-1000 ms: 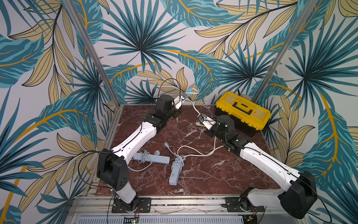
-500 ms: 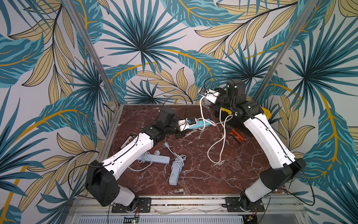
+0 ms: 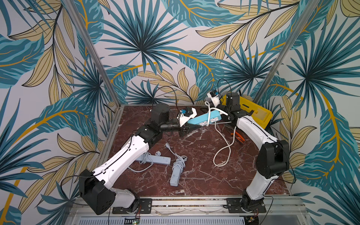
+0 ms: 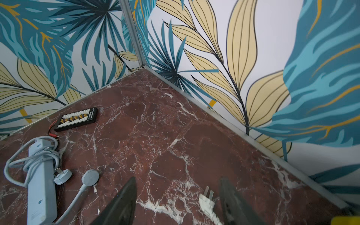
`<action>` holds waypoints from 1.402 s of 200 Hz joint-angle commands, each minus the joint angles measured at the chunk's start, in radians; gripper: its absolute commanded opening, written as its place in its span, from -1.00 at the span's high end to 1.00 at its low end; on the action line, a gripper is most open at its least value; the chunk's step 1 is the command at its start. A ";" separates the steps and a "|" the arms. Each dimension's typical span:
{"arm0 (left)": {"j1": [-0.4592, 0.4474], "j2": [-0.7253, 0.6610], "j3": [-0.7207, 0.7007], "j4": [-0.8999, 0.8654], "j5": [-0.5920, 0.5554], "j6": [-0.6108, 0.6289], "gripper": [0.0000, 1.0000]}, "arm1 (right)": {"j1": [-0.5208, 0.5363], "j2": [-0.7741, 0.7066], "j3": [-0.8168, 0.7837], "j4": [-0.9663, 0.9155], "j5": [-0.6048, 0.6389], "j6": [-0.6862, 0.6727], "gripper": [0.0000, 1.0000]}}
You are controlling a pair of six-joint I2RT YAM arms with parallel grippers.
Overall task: Wrap the cord around the power strip
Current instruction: Wrap the power cord around the power strip.
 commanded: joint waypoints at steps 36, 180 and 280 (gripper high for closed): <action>-0.006 -0.021 0.075 0.228 -0.139 -0.204 1.00 | -0.006 -0.013 -0.274 0.338 0.086 0.276 -0.61; 0.171 0.306 0.208 0.047 -0.778 0.104 1.00 | 0.302 -0.405 -0.380 -0.159 0.610 -0.499 1.00; 0.035 0.252 0.076 -0.306 -0.412 0.517 1.00 | 0.306 -0.332 0.131 -0.606 0.430 -0.766 1.00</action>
